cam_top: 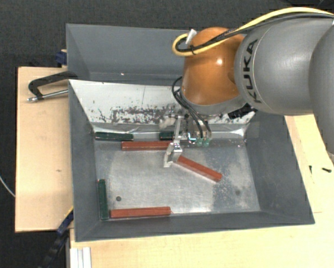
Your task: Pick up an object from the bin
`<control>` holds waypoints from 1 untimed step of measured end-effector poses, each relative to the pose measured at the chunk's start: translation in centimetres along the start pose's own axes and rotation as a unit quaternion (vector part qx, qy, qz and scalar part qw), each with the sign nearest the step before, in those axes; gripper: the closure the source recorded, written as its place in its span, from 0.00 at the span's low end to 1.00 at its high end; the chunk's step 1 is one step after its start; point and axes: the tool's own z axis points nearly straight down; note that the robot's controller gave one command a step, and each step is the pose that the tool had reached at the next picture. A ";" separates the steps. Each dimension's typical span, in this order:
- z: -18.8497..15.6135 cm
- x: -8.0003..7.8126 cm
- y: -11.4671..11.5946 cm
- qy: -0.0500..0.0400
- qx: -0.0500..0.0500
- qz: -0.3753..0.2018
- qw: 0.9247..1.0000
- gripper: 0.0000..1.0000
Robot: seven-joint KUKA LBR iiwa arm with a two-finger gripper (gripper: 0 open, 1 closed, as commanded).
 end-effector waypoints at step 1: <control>-0.5 -0.2 0.0 -0.004 -0.001 0.001 1.000 0.00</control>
Offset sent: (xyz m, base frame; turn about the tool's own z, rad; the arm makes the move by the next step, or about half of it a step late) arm -0.0011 -0.0282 -0.0877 0.0280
